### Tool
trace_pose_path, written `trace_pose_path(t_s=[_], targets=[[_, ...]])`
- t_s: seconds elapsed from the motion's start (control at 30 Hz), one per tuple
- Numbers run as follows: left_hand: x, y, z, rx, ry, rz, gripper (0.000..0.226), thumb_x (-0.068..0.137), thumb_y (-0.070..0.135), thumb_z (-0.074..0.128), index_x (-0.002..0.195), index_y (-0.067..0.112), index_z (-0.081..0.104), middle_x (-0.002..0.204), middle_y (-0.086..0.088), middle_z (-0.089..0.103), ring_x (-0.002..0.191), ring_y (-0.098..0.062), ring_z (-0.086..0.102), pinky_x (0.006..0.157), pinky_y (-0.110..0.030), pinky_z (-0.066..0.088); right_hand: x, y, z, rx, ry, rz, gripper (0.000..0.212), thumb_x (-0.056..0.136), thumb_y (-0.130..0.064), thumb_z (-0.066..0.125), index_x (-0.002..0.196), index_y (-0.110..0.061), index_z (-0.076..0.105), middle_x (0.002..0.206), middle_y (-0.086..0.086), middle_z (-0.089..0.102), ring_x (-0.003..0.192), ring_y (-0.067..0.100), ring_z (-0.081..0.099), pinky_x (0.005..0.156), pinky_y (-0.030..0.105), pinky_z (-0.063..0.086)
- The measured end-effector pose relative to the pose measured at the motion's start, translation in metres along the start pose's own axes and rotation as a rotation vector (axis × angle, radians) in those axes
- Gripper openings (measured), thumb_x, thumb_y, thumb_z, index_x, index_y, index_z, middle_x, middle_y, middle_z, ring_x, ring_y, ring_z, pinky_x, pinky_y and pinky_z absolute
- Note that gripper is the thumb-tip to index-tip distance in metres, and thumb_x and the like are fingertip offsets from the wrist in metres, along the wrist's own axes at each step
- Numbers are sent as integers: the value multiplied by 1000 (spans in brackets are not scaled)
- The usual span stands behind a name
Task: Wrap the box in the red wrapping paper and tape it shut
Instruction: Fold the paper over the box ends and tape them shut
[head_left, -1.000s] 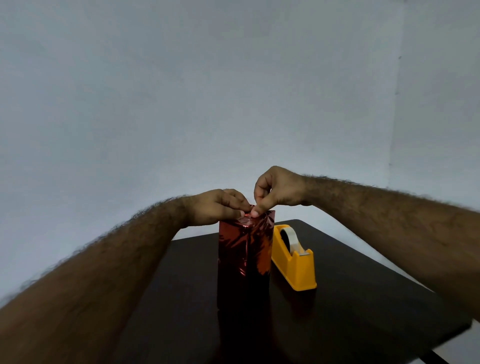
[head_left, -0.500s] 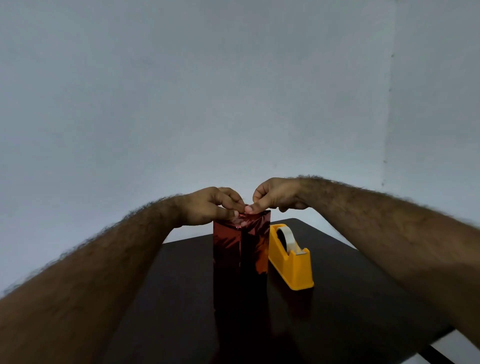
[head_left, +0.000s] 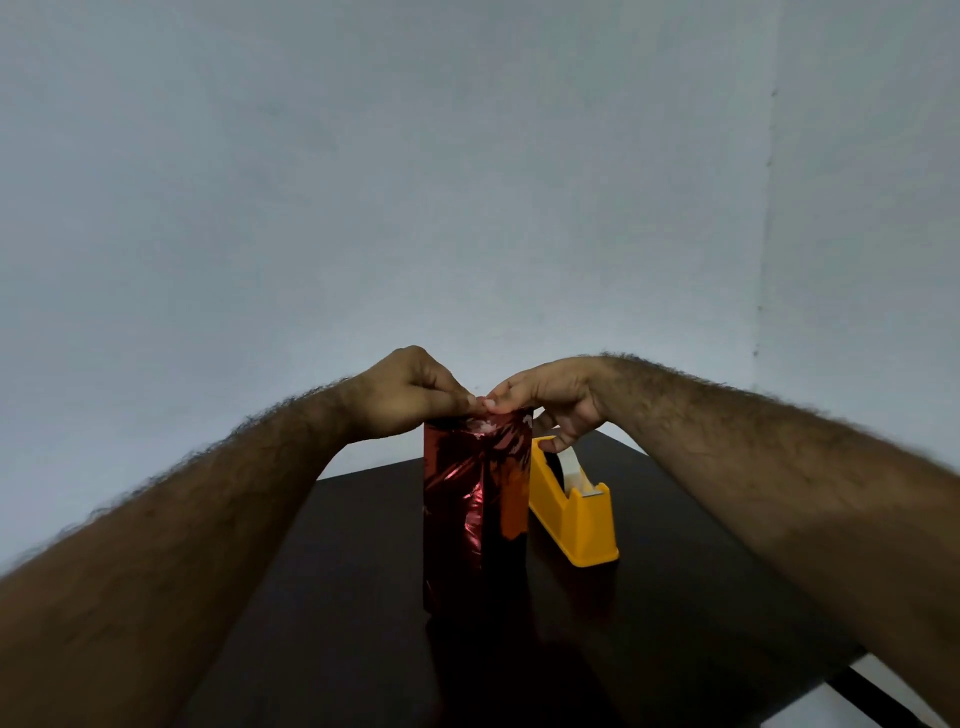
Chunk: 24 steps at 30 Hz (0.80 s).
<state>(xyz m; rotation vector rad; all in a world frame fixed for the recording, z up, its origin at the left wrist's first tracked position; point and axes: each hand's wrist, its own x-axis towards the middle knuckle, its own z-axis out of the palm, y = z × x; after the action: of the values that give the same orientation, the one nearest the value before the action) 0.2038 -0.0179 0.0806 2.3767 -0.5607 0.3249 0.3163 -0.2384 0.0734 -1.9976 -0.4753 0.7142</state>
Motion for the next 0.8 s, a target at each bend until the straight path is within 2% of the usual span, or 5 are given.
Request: trace_pose_path(t_s=[0.07, 0.27, 0.43, 0.63, 0.8], targets=[[-7, -2, 3, -74, 25, -19, 62, 78, 60, 82, 98, 1, 83, 106, -19, 80, 111, -31, 75, 109, -53, 53, 0, 1, 4, 31, 20, 15, 41, 78, -38, 88, 116, -26, 77, 113, -6, 61, 96, 16, 59, 71, 33, 49], [-27, 1, 19, 42, 204, 96, 35, 68, 40, 99, 90, 18, 83, 93, 5, 80, 97, -11, 76, 98, -38, 58, 4, -1, 13, 60, 111, 56, 31, 81, -39, 87, 105, -21, 79, 114, -3, 68, 101, 17, 62, 81, 36, 46], [-39, -7, 31, 138, 330, 114, 36, 89, 24, 83, 125, 23, 76, 107, 11, 79, 102, 1, 72, 90, -13, 53, 2, -1, 23, -39, 240, -2, 27, 90, -45, 78, 100, -21, 72, 98, -4, 68, 92, 15, 65, 77, 35, 48], [-44, -15, 40, 90, 375, 63, 35, 93, 26, 60, 123, 25, 78, 112, 14, 78, 106, -2, 71, 94, -23, 56, 6, 10, 42, -151, 424, -613, 28, 103, -45, 61, 117, -28, 77, 125, -10, 71, 121, 10, 63, 97, 29, 52], [-55, -29, 44, 20, 436, 42, 29, 105, 22, 54, 123, 25, 76, 120, 12, 74, 116, 5, 63, 102, -29, 52, 1, 22, 52, -389, 303, -704, 32, 101, -48, 64, 127, -33, 75, 123, -12, 75, 114, 0, 68, 101, 25, 55]])
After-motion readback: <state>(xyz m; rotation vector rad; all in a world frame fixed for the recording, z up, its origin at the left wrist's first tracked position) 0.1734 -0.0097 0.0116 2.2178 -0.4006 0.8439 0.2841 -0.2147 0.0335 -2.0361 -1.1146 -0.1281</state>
